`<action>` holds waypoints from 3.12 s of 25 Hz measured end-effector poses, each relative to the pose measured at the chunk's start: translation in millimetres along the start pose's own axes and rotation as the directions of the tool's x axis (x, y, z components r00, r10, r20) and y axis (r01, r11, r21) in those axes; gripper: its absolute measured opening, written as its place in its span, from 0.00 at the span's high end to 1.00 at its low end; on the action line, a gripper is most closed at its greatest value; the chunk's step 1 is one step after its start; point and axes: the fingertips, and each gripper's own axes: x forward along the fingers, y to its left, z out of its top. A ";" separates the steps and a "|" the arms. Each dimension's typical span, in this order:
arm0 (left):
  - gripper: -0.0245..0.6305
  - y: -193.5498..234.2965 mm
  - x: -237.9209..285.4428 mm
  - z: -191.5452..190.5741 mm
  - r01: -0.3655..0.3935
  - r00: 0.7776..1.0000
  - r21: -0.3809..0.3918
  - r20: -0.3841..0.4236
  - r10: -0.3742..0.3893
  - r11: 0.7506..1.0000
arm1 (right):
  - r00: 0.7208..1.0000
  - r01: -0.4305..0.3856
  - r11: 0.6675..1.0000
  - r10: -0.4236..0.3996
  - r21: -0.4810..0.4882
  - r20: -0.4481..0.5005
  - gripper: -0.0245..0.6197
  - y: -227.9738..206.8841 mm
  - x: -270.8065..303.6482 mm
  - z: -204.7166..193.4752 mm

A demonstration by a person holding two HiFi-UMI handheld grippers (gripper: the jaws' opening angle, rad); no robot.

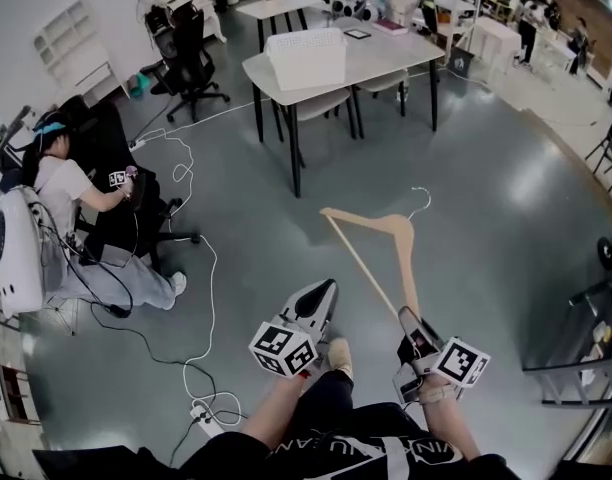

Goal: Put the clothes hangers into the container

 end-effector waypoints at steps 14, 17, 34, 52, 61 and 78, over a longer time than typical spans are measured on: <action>0.95 109.3 117.1 43.5 0.011 1.000 -0.018 0.001 -0.011 1.000 | 0.998 -0.063 0.998 0.063 0.024 0.029 0.86 4.8 144.7 79.9; 0.95 118.0 126.0 45.0 0.015 1.000 -0.026 0.003 -0.015 1.000 | 0.997 -0.065 0.997 0.064 0.040 0.038 0.86 4.2 154.8 84.9; 0.95 193.8 156.7 74.6 -0.075 0.996 -0.031 0.044 0.077 0.997 | 0.998 -0.026 1.000 0.025 -0.008 -0.060 0.86 -8.3 248.0 117.0; 0.95 275.0 300.1 126.2 -0.137 0.989 -0.014 0.056 0.138 0.990 | 0.988 -0.059 0.997 0.053 -0.040 -0.144 0.86 -29.2 385.3 232.4; 0.95 299.5 356.2 131.0 -0.175 0.982 -0.015 0.064 0.175 0.984 | 0.978 -0.133 0.991 0.130 -0.003 -0.166 0.86 -38.0 429.1 279.7; 0.95 359.4 405.4 155.2 -0.211 0.972 -0.031 0.097 0.213 0.977 | 0.939 -0.301 0.954 0.298 0.009 -0.173 0.86 3.3 505.3 329.7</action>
